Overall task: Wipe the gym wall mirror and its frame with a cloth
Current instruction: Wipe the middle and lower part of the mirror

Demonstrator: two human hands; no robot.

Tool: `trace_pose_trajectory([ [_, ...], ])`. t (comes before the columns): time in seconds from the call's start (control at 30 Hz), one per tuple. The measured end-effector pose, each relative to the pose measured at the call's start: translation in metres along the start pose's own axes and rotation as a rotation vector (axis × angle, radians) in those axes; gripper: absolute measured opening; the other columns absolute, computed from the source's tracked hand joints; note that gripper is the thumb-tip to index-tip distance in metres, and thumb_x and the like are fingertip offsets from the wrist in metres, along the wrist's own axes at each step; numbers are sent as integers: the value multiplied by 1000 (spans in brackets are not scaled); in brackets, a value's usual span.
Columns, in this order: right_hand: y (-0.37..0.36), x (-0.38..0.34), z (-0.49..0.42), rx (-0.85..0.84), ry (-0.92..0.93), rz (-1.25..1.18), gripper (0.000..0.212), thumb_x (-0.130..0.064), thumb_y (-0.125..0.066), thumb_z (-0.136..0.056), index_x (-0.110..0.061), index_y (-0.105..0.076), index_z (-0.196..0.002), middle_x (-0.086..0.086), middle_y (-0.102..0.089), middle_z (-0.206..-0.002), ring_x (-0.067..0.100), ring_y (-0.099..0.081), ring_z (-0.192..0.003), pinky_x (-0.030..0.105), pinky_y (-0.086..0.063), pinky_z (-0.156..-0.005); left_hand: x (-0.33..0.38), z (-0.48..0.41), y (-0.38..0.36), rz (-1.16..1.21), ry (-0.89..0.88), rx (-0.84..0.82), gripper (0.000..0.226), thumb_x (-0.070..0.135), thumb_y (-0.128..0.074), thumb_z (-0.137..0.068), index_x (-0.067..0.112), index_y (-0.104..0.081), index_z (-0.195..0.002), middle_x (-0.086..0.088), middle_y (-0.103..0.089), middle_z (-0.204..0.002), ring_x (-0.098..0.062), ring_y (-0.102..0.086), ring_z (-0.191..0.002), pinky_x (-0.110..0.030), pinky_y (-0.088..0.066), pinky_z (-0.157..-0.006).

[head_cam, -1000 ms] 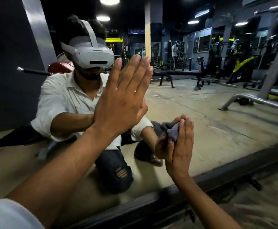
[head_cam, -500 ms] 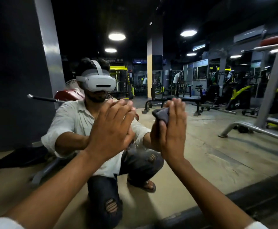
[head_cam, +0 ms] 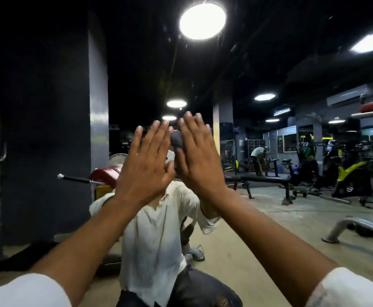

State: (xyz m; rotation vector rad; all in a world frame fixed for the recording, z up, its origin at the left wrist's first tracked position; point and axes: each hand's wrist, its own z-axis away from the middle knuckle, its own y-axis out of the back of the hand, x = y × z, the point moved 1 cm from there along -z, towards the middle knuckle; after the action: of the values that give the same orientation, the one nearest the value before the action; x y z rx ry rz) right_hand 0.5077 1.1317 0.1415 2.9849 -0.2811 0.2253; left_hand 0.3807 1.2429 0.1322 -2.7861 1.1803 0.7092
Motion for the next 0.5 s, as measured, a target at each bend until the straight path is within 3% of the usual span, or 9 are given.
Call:
trace_pose_trajectory([
  [0.07,7,22,-2,-11,97,18,60,-26,-47,-112,-8,-27,-165,9,-15,-175,22,-5,-163,48,-10,-132,-1,-1,0,9,5,7,77,44,-33,-106,4,-15,-169,-16,-8,-178,-30,-7,-165,-60,-17,-130],
  [0.1,15,39,-2,15,48,15,59,-26,-46,-112,-9,-26,-165,8,-14,-175,20,-4,-163,46,-7,-133,-1,0,0,2,4,6,77,44,-35,-106,5,-15,-169,-16,-9,-178,-30,-8,-165,-61,-17,-130],
  [0.23,50,122,-1,173,-410,-8,63,-37,-27,-109,-13,-22,-166,5,-12,-176,19,0,-163,45,-1,-132,1,-1,-1,-29,0,51,77,40,-42,-103,2,-23,-167,-17,-16,-177,-32,-14,-164,-60,-17,-131],
  [0.3,52,131,-6,237,-495,-25,63,-35,-27,-107,-11,-22,-166,6,-13,-176,21,-2,-163,47,-4,-132,2,-1,1,-34,-12,80,74,39,-39,-104,1,-27,-166,-17,-20,-176,-33,-19,-163,-60,-18,-131],
  [0.4,38,97,2,211,-368,-23,63,-26,-37,-108,-8,-20,-166,9,-11,-176,25,-1,-163,48,-4,-132,5,-3,4,-57,4,76,73,41,-31,-106,0,-27,-166,-19,-21,-175,-35,-20,-163,-64,-19,-129],
  [0.5,16,56,59,21,9,-71,67,-16,-52,-105,-4,-24,-165,14,-13,-175,29,-4,-163,53,-11,-131,11,0,6,-90,2,11,76,45,-31,-107,0,-21,-167,-20,-13,-176,-37,-13,-164,-72,-12,-126],
])
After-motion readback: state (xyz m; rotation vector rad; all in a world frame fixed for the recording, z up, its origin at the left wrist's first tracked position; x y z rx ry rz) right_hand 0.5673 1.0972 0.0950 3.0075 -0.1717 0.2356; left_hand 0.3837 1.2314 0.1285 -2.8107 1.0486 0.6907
